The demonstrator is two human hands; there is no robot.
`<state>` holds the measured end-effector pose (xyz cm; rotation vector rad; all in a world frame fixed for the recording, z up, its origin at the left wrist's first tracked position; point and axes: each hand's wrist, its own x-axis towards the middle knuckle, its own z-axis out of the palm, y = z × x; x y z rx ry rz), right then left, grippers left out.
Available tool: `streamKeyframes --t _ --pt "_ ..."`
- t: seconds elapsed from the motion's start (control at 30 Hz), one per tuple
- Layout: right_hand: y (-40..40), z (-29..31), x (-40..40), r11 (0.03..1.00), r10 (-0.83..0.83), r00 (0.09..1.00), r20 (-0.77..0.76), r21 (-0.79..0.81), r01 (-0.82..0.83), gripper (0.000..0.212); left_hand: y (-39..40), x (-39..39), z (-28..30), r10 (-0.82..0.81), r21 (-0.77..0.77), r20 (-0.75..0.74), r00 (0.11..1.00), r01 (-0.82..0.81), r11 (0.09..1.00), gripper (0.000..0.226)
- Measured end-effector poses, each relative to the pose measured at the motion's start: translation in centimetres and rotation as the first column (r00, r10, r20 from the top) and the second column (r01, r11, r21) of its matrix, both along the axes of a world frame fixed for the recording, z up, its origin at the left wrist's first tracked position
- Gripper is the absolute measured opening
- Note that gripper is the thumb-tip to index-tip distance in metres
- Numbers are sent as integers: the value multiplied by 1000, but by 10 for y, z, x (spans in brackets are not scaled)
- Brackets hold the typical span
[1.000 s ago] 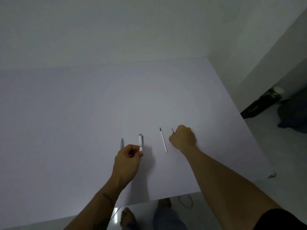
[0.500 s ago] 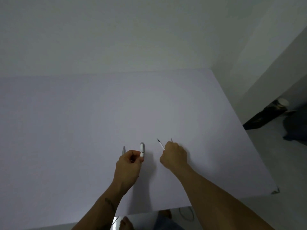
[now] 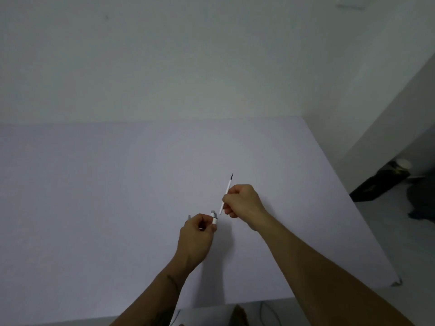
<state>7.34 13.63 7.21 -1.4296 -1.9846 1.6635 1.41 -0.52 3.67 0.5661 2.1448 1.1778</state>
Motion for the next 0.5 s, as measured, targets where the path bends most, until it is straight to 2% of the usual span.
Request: streamKeyframes --t 0.2,0.5 --pt "-11 10 -5 997 17 999 32 79 -19 8 -2 -3 9 12 28 -20 1000 -11 1000 8" --pt "-23 13 -9 997 63 998 14 43 -63 11 -12 -12 13 17 65 -4 1000 -17 998 10"
